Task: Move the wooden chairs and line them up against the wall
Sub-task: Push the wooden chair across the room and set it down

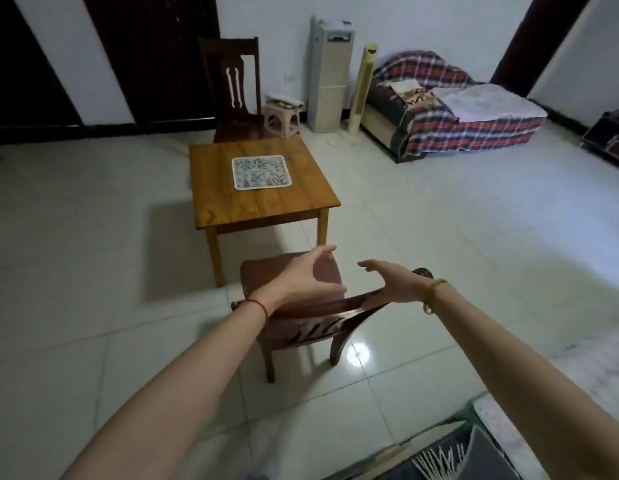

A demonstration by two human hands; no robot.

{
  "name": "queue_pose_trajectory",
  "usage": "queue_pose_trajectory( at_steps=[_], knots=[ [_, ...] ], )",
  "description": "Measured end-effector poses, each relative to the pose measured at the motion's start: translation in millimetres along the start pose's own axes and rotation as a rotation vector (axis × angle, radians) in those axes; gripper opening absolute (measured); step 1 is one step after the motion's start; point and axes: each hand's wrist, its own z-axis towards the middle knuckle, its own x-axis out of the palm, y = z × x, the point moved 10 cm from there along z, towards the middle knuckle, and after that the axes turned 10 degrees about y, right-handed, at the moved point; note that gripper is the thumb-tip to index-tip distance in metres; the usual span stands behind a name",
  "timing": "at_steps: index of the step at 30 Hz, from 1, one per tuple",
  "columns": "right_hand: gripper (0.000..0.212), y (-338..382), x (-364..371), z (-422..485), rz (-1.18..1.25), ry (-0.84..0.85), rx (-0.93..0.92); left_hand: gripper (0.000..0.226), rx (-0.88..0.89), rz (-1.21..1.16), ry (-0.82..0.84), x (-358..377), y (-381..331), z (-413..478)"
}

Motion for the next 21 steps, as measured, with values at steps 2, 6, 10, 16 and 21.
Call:
queue_pose_trajectory(
  at_steps=[2, 6, 10, 16, 21],
  knots=[
    [0.106, -9.2, 6.6, 3.4, -0.119, 0.054, 0.005, 0.101, -0.043, 0.113, -0.006, 13.8, 3.1, -0.5],
    [0.103, -30.9, 20.7, 20.0, -0.346, 0.092, 0.001, 0.108, -0.197, 0.189, 0.003, 42.5, 26.1, 2.3],
    [0.094, -30.0, 28.9, 31.4, -0.519, 0.101, -0.064, 0.111, -0.321, 0.434, 0.021, 55.6, 38.1, 2.3],
    [0.065, -17.5, 34.3, 48.0, -0.574, 0.053, -0.193, 0.081, -0.426, 0.654, -0.078, 50.7, 53.1, -1.9],
    [0.041, -12.6, 34.0, 52.6, -0.618, 0.038, -0.225, 0.059, -0.453, 0.722, -0.065, 51.4, 54.7, 1.3]
  ],
)
